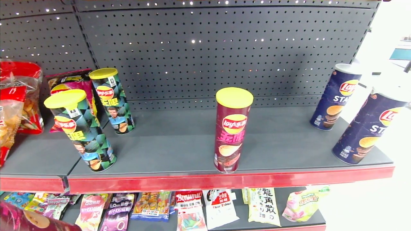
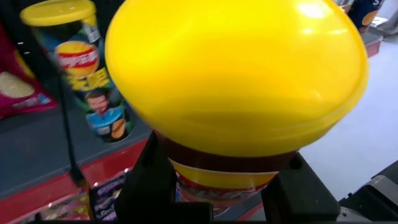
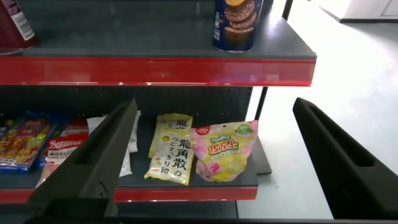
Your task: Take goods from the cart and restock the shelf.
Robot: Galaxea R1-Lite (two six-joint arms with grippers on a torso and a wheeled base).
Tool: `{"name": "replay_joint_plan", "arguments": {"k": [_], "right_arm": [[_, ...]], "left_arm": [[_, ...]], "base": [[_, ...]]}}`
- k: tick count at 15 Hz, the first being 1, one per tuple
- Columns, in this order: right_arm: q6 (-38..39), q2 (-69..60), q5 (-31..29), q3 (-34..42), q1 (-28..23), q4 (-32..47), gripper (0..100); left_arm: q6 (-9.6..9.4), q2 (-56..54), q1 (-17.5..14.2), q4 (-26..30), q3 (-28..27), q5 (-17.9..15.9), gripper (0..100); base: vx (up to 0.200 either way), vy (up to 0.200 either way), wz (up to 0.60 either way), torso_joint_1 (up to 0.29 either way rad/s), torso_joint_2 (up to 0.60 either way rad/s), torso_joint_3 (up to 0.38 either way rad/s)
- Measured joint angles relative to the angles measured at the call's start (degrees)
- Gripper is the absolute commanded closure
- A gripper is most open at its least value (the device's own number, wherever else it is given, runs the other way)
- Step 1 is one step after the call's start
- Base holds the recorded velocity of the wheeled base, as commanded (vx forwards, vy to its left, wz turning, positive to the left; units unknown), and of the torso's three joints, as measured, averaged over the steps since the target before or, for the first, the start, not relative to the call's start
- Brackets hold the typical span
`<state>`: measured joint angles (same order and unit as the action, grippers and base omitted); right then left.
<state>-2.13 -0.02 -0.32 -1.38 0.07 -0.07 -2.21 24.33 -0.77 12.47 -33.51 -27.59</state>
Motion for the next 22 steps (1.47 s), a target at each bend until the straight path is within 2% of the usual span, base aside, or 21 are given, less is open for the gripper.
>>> {"name": "replay_joint_plan", "arguments": {"k": [2, 12, 18, 22], "right_arm": [[0.0, 0.0, 0.1, 0.0, 0.0, 0.0, 0], [1.5, 0.0, 1.7, -0.1, 0.0, 0.1, 0], [2.0, 0.0, 3.5, 1.3, 0.0, 0.1, 0], [2.0, 0.0, 3.4, 1.4, 0.0, 0.1, 0]], "left_arm": [[0.00, 0.0, 0.0, 0.0, -0.1, 0.0, 100], [0.00, 3.7, 0.0, -0.6, -2.5, 0.2, 100], [-0.02, 13.6, 0.1, -10.8, -3.2, -0.2, 100], [-0.48, 19.5, 0.1, -11.7, -3.3, 0.0, 100]], "base": [[0.000, 0.000, -0.60, 0.017, 0.00, 0.002], [0.000, 0.000, 0.00, 0.000, 0.00, 0.000], [0.000, 0.000, 0.00, 0.000, 0.00, 0.000], [0.000, 0.000, 0.00, 0.000, 0.00, 0.000]]}}
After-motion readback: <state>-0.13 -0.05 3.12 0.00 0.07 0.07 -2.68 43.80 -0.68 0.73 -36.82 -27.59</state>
